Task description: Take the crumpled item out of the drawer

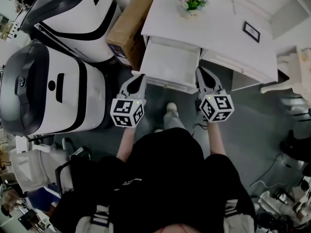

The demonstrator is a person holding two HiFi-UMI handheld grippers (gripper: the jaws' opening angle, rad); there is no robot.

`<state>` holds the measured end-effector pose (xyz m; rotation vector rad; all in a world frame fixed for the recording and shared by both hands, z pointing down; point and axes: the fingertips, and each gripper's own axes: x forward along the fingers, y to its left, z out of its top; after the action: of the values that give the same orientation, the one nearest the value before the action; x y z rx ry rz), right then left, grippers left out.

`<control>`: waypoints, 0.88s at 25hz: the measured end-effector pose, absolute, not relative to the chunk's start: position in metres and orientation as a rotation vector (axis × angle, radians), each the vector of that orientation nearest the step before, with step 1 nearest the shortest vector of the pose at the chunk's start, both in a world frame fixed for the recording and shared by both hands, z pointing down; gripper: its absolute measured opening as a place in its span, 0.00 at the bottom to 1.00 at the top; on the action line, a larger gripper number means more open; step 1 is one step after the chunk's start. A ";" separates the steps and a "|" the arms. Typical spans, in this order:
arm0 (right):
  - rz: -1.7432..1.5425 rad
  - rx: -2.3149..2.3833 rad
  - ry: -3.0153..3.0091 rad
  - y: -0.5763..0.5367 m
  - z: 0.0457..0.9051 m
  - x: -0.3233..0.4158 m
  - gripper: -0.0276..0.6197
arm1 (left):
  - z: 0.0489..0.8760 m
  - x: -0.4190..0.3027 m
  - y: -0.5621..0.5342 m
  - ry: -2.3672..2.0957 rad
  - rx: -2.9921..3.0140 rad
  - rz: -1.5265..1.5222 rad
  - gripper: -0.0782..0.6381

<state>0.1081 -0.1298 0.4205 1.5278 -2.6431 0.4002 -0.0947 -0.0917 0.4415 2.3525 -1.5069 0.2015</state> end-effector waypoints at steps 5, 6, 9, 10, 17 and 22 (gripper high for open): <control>0.481 1.451 -2.643 -0.164 0.444 0.106 0.03 | 0.459 -0.082 -0.116 -1.504 2.295 0.228 0.10; 0.495 1.433 -2.645 -0.171 0.448 0.105 0.03 | 0.463 -0.080 -0.122 -1.501 2.287 0.233 0.11; 0.541 1.365 -2.651 -0.190 0.461 0.100 0.03 | 0.474 -0.076 -0.137 -1.510 2.246 0.241 0.11; 0.554 1.342 -2.648 -0.195 0.467 0.098 0.03 | 0.478 -0.075 -0.142 -1.517 2.229 0.242 0.11; 0.600 1.209 -2.609 -0.231 0.507 0.086 0.03 | 0.509 -0.067 -0.172 -1.519 2.145 0.257 0.11; 0.662 1.148 -2.568 -0.248 0.536 0.074 0.03 | 0.532 -0.067 -0.189 -1.488 2.098 0.303 0.11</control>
<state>0.0739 -0.2478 0.5364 1.1484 -2.5682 0.6623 -0.0671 -0.1885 0.5324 2.0979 -1.4877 0.3028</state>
